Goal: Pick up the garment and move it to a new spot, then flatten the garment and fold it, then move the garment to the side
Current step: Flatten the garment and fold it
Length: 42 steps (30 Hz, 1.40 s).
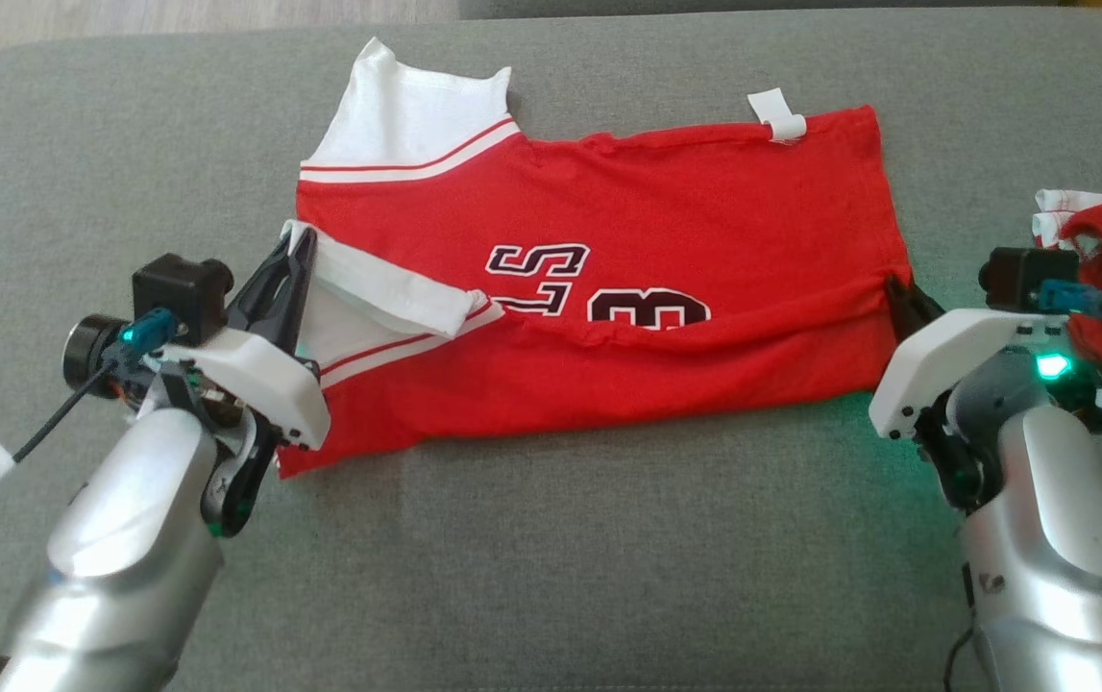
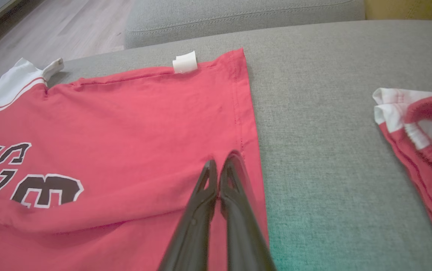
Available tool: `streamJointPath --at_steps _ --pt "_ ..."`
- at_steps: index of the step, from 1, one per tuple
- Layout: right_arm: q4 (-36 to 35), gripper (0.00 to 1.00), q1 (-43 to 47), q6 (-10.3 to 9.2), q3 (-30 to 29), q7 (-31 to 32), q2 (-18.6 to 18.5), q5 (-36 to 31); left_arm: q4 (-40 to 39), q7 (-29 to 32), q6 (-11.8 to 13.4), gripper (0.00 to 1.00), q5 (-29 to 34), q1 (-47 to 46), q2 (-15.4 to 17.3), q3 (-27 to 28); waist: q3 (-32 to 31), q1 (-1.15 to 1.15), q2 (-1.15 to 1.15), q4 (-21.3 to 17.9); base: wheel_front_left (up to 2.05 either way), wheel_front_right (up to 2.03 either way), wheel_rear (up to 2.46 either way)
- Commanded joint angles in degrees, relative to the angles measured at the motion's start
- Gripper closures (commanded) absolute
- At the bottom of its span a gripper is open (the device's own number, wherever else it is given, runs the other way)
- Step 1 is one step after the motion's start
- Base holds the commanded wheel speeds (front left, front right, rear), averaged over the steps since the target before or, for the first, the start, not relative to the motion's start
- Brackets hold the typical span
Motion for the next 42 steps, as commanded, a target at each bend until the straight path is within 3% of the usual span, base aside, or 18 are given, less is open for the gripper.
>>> streamJointPath --at_steps 1,2,3,4,5,10,16,28,42 --pt "-1.48 0.84 -2.69 0.37 1.05 -0.14 -0.27 -0.53 -1.02 -0.71 -0.22 1.00 -0.46 -2.98 1.55 2.35 -0.05 0.00 0.00 0.10 0.00 0.00 0.00" --pt "-1.26 0.44 -3.10 0.37 0.80 -0.66 -0.27 -0.77 -0.75 -1.07 -0.18 1.00 -0.69 -3.02 1.36 2.51 -0.09 0.00 0.00 0.17 0.00 0.00 0.00" --pt "-1.09 0.00 -3.38 0.37 0.46 -1.37 -0.27 -0.90 -0.62 -1.68 -0.09 0.80 -0.74 -3.04 1.24 2.65 -0.15 0.00 0.00 0.27 0.00 0.00 0.00" --pt "-0.87 0.00 -3.52 0.37 0.21 -2.05 -0.27 -1.10 -0.52 -2.11 -0.09 0.47 -0.76 -3.01 1.15 2.66 -0.24 0.00 0.00 0.36 0.00 0.00 0.00" --pt "-0.71 0.00 -3.57 0.37 -0.06 -2.79 -0.27 -1.18 -0.54 -2.63 -0.13 0.00 -0.88 -2.91 1.04 2.73 -0.32 0.00 0.00 0.45 0.00 0.00 0.00" --pt "-0.22 0.00 -2.34 0.37 -0.68 -6.26 -0.27 0.05 -2.28 -5.27 -0.06 0.00 -1.34 -0.97 0.92 2.96 -1.13 0.00 0.00 0.92 0.00 0.00 0.00" --pt "-3.72 0.00 3.18 0.37 -1.44 -9.39 -0.27 1.23 -9.11 -7.12 1.84 0.00 -2.59 6.27 1.73 3.48 -2.73 0.00 0.00 1.27 0.00 0.00 0.00" --pt "-20.44 0.00 18.38 0.37 -1.76 -6.14 -0.27 2.14 -22.34 0.56 10.85 0.00 -10.56 27.15 3.43 5.59 -5.19 0.00 0.00 1.94 0.00 0.00 0.00" --pt "-26.56 0.00 18.47 0.37 0.00 -2.20 -0.27 2.35 -14.38 3.84 11.48 0.00 -15.78 22.44 0.09 7.61 -1.84 0.00 0.00 0.33 0.00 0.00 0.00"
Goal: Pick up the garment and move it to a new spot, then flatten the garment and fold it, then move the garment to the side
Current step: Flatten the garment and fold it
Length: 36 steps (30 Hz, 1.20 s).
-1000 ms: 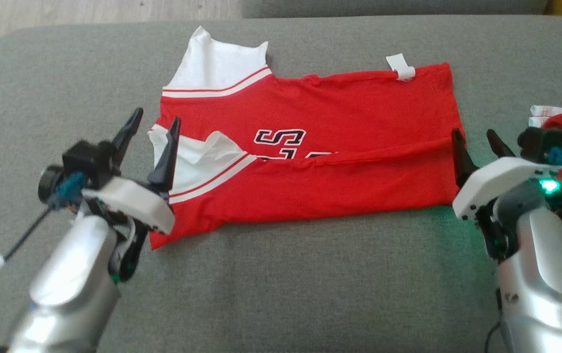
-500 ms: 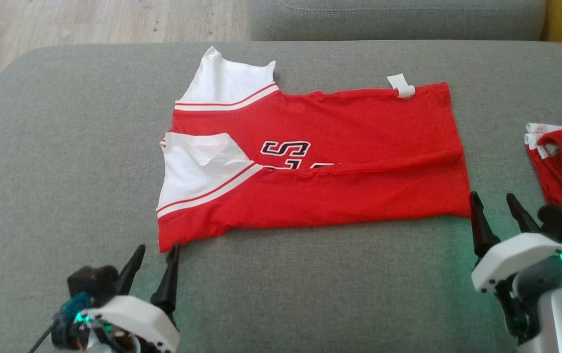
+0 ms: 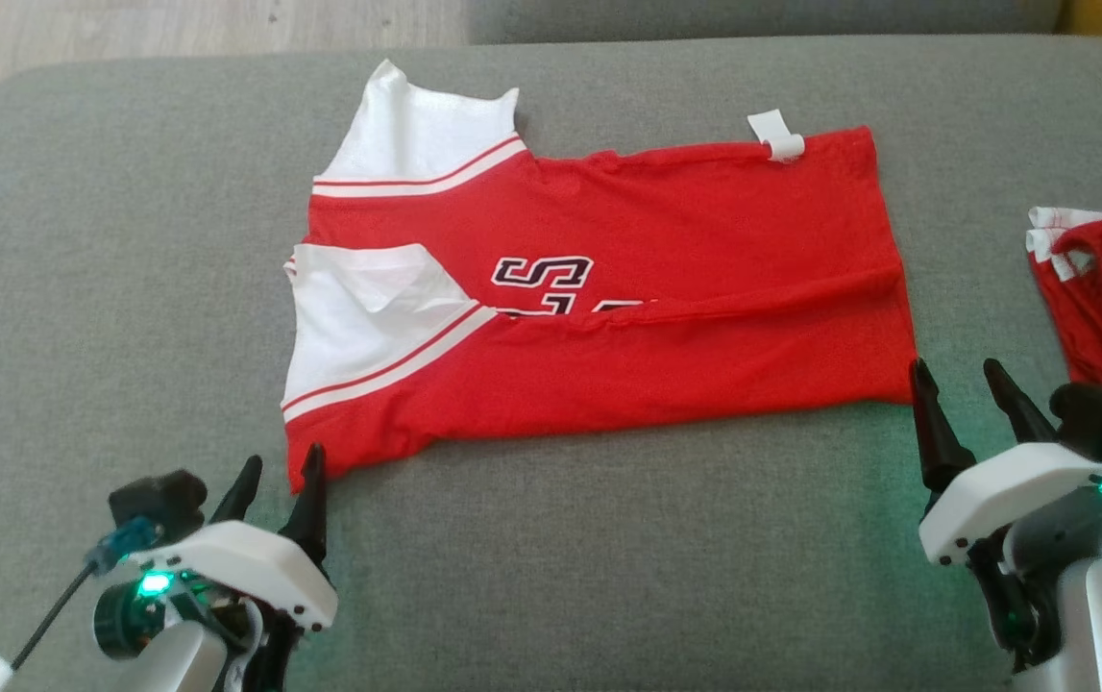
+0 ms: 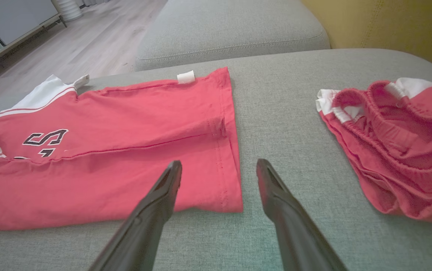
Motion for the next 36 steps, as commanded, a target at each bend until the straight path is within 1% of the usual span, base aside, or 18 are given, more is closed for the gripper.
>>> streamJointPath --at_steps 1,8,9,10,11,12,13,14,15,16,21,29,31,32,33,35,36 --pt "-2.21 0.00 -2.68 0.37 1.37 0.30 -0.35 0.02 -0.23 0.57 -0.30 0.00 -0.15 -2.70 0.72 1.75 0.38 0.00 0.00 -0.23 0.00 0.00 0.00" --pt "-0.28 0.00 -4.40 0.37 0.84 0.64 -0.35 -0.71 3.51 1.93 -1.21 0.00 -0.74 -4.45 -0.66 0.52 1.12 0.00 0.00 -0.36 0.00 0.00 0.00" --pt "0.15 0.00 -4.72 0.37 0.79 0.64 -0.35 -0.79 3.95 2.11 -1.27 0.05 -0.83 -4.69 -0.90 0.36 1.21 0.00 0.00 -0.34 0.00 0.00 0.00" --pt "0.59 0.00 -5.02 0.37 0.73 0.70 -0.35 -0.93 4.43 2.25 -1.34 0.17 -0.88 -4.95 -1.12 0.21 1.30 0.00 0.00 -0.31 0.00 0.00 0.00" --pt "1.04 0.00 -5.33 0.37 0.71 0.77 -0.35 -0.99 4.88 2.27 -1.44 0.38 -0.88 -5.24 -1.33 0.07 1.39 0.00 0.00 -0.29 0.00 0.00 0.00" --pt "1.45 0.00 -5.63 0.37 0.69 0.78 -0.35 -1.04 5.32 2.23 -1.53 0.54 -0.89 -5.53 -1.53 -0.02 1.48 0.00 0.00 -0.27 0.00 0.00 0.00" --pt "1.89 0.00 -5.91 0.37 0.66 0.84 -0.35 -1.13 5.72 2.18 -1.61 0.64 -0.88 -5.81 -1.72 -0.12 1.57 0.00 0.00 -0.25 0.00 0.00 0.00" --pt "2.40 0.00 -6.19 0.37 0.64 0.98 -0.35 -1.17 6.08 2.13 -1.72 0.78 -0.90 -6.08 -1.92 -0.21 1.65 0.00 0.00 -0.24 0.00 0.00 0.00" --pt "3.00 0.00 -6.45 0.37 0.54 1.14 -0.35 -1.22 6.41 2.14 -1.89 0.96 -0.96 -6.32 -2.10 -0.32 1.72 0.00 0.00 -0.23 0.00 0.00 0.00" --pt "3.62 0.00 -6.70 0.37 0.41 1.34 -0.35 -1.40 6.68 2.14 -2.04 1.00 -0.98 -6.55 -2.26 -0.44 1.78 0.00 0.00 -0.21 0.00 0.00 0.00" --pt "7.27 0.00 -7.94 0.37 -0.93 2.16 -0.35 -2.40 6.81 0.91 -2.41 1.00 -0.55 -7.47 -2.08 -0.34 1.93 0.00 0.00 0.15 0.00 0.00 0.00" --pt "13.86 0.00 -10.37 0.37 -1.83 2.15 -0.35 -2.91 3.97 -1.64 -1.69 1.00 0.46 -7.83 -0.39 0.89 2.06 0.00 0.00 1.12 0.00 0.00 0.00" --pt "16.21 0.00 -11.23 0.37 -1.42 2.34 -0.35 -2.12 2.82 -1.90 -1.51 1.00 0.75 -7.77 0.06 0.94 2.15 0.00 0.00 1.33 0.00 0.00 0.00" --pt "17.40 0.06 -11.64 0.37 -1.23 2.43 -0.35 -1.95 2.23 -1.98 -1.42 1.00 0.84 -7.73 0.21 0.97 2.17 0.00 0.00 1.43 0.00 0.00 0.00" --pt "18.56 0.20 -12.04 0.37 -1.13 2.45 -0.35 -1.57 1.67 -1.96 -1.33 1.00 0.91 -7.70 0.34 0.95 2.15 0.00 0.00 1.52 0.00 0.00 0.00" --pt "20.82 0.64 -12.78 0.37 -0.87 2.30 -0.34 -0.14 0.64 -1.93 -1.16 1.00 1.09 -7.65 0.58 0.86 2.03 0.00 0.00 1.69 0.00 0.00 0.00" --pt "21.80 0.78 -13.16 0.37 -0.73 2.08 -0.34 0.16 0.19 -1.88 -1.07 1.00 1.13 -7.61 0.72 0.85 1.94 0.00 0.00 1.72 0.00 0.00 0.00"
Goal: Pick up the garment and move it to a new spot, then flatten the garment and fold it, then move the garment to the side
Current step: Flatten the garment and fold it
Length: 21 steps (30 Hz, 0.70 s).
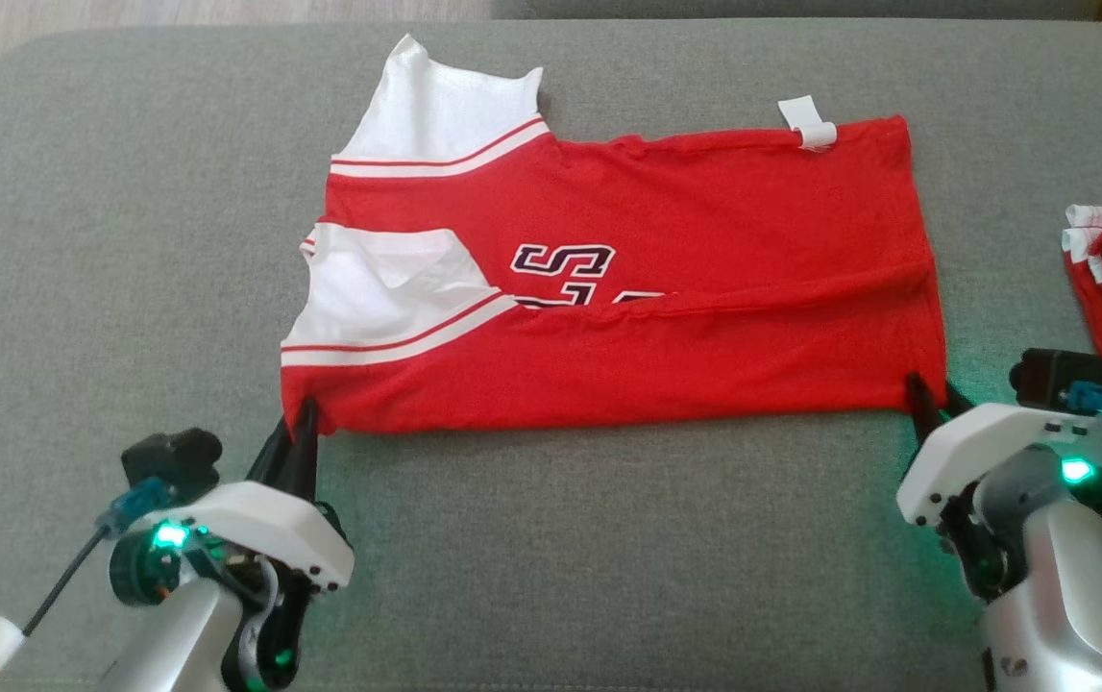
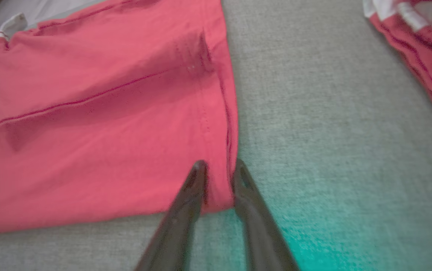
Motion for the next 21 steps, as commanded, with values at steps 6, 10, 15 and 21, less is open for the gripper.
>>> streamJointPath --at_steps 6,10,15,21 --pt "0.14 1.00 -2.38 0.37 2.50 -3.42 -0.25 3.16 -5.35 -0.23 1.01 1.00 1.01 -2.03 3.72 2.54 -1.55 0.00 0.00 -0.54 0.00 0.00 0.00" --pt "-2.37 1.00 -0.71 0.37 1.84 -4.71 -0.25 2.60 -10.72 1.55 1.97 1.00 1.47 0.46 6.43 2.41 -3.38 0.00 0.00 -1.08 0.00 0.00 0.00" --pt "-9.22 1.00 6.96 0.37 1.50 -3.50 -0.25 3.88 -19.61 4.53 4.47 1.00 1.21 7.37 10.18 2.28 -4.90 0.00 0.00 -1.50 0.00 0.00 0.00" --pt "-17.01 1.00 16.79 0.37 0.54 -0.93 -0.25 5.02 -26.94 5.93 7.95 1.00 0.09 16.79 11.38 1.43 -5.00 0.00 0.00 -1.95 0.00 0.00 0.00"
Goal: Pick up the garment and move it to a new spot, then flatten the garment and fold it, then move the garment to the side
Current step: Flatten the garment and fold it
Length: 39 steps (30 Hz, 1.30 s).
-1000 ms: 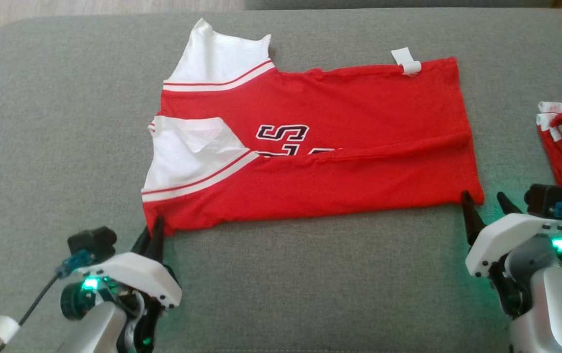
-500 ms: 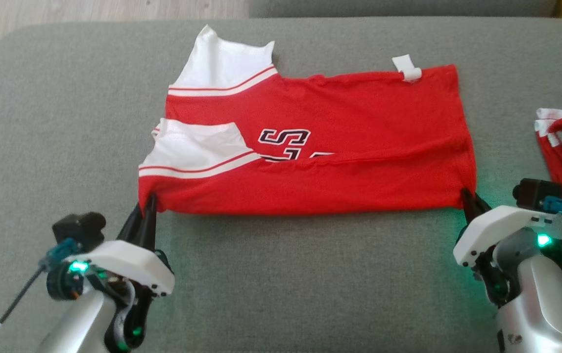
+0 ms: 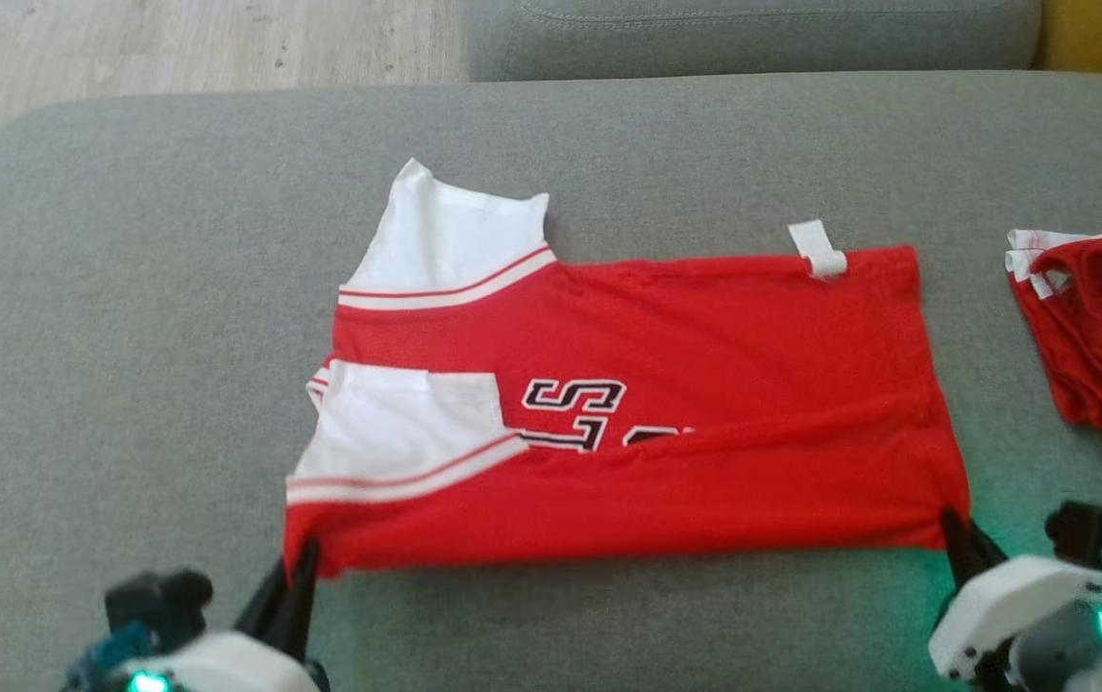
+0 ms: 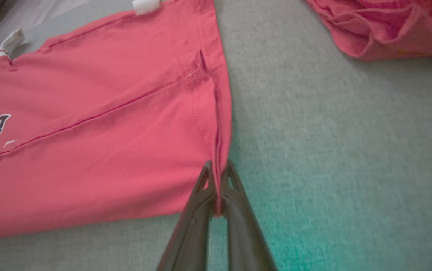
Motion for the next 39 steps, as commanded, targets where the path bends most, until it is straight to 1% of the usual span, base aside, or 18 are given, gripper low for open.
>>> streamJointPath --at_steps 1,2,3,4,5,6,7,8,12,15,16,18,19,20,24,29,33,39 --pt "-3.39 1.00 -0.64 0.37 0.64 0.20 -0.45 0.85 -2.54 -0.47 0.94 1.00 -0.43 -0.87 1.13 1.89 0.08 0.01 0.00 -0.08 0.00 0.00 0.00" --pt "-3.86 1.00 0.28 0.37 0.55 0.35 -0.45 0.85 -2.57 -0.47 1.22 1.00 -0.42 -0.11 0.97 1.56 0.10 0.01 0.00 -0.11 0.00 0.00 0.00" --pt "-4.25 0.86 1.04 0.37 0.55 0.41 -0.45 0.82 -2.41 -0.43 1.38 1.00 -0.37 0.41 0.80 1.18 0.09 0.01 0.00 -0.13 0.00 0.00 0.00" --pt "-4.52 0.56 1.71 0.37 0.55 0.52 -0.45 0.87 -2.15 -0.61 1.43 1.00 -0.55 0.72 0.39 1.01 0.04 0.01 0.00 -0.13 0.00 0.00 0.00" --pt "-4.68 0.00 2.34 0.37 0.69 0.77 -0.45 0.93 -1.80 -0.91 1.37 1.00 -0.69 0.82 -0.03 0.89 -0.03 0.01 0.00 -0.13 0.00 0.00 0.00" --pt "-4.89 0.00 2.89 0.37 0.94 0.98 -0.45 1.11 -1.35 -1.19 1.27 0.64 -0.68 0.79 -0.31 0.78 -0.13 0.01 0.00 -0.14 0.00 0.00 0.00" --pt "-5.15 0.00 3.36 0.37 1.10 1.04 -0.45 1.28 -0.83 -1.38 1.15 0.11 -0.61 0.67 -0.46 0.66 -0.22 0.01 0.00 -0.17 0.00 0.00 0.00" --pt "-5.46 0.00 3.84 0.37 1.22 1.04 -0.45 1.38 -0.30 -1.55 1.00 0.00 -0.57 0.42 -0.57 0.63 -0.32 0.01 0.00 -0.21 0.00 0.00 0.00" --pt "-7.19 0.00 4.95 0.37 0.95 0.73 -0.45 0.98 0.90 -1.92 0.32 0.00 0.36 -1.97 0.14 1.01 -0.65 0.01 0.00 -0.53 0.00 0.00 0.00" --pt "-9.47 0.00 4.23 0.37 0.65 0.36 -0.45 -0.14 0.68 -0.85 -0.45 0.00 1.59 -6.22 2.28 1.97 -0.42 0.01 0.00 -0.88 0.00 0.00 0.00" --pt "-9.47 0.00 4.23 0.37 0.65 0.36 -0.45 -0.14 0.68 -0.85 -0.45 0.00 1.59 -6.22 2.28 1.97 -0.42 0.01 0.00 -0.88 0.00 0.00 0.00" --pt "-11.44 0.00 3.03 0.37 0.85 0.30 -0.45 -0.71 0.15 0.62 -1.20 0.00 2.67 -10.50 4.28 2.79 -0.02 0.01 0.00 -1.34 0.00 0.00 0.00" --pt "-12.44 0.00 2.27 0.37 0.93 0.30 -0.45 -1.01 -0.14 1.59 -1.83 0.00 3.07 -13.01 5.24 3.12 0.24 0.01 0.00 -1.55 0.00 0.00 0.00" --pt "-14.39 0.00 0.59 0.37 1.30 0.53 -0.45 -1.77 -0.19 3.73 -3.22 0.00 3.60 -18.60 6.93 3.90 1.00 0.01 0.00 -2.05 0.00 0.00 0.00" --pt "-17.16 0.00 -3.42 0.37 3.09 1.43 -0.45 -3.06 2.75 7.77 -6.53 0.00 4.27 -30.31 9.10 4.80 3.20 0.01 0.00 -3.86 0.00 0.00 0.00" --pt "-19.38 0.00 -8.32 0.37 5.91 2.22 -0.45 -3.35 10.28 12.80 -11.15 0.00 5.25 -41.40 10.16 3.05 7.53 0.01 0.00 -7.36 0.00 0.00 0.00" --pt "-20.77 0.00 -11.59 0.37 8.29 2.26 -0.45 -3.46 16.02 16.09 -14.03 0.00 5.90 -47.50 9.86 1.17 11.86 0.01 0.00 -10.22 0.00 0.00 0.00" --pt "-22.65 0.00 -15.32 0.37 11.09 1.79 -0.45 -2.89 23.45 19.66 -16.42 0.00 6.26 -53.65 10.20 0.09 17.84 0.01 0.00 -13.94 0.00 0.00 0.00"
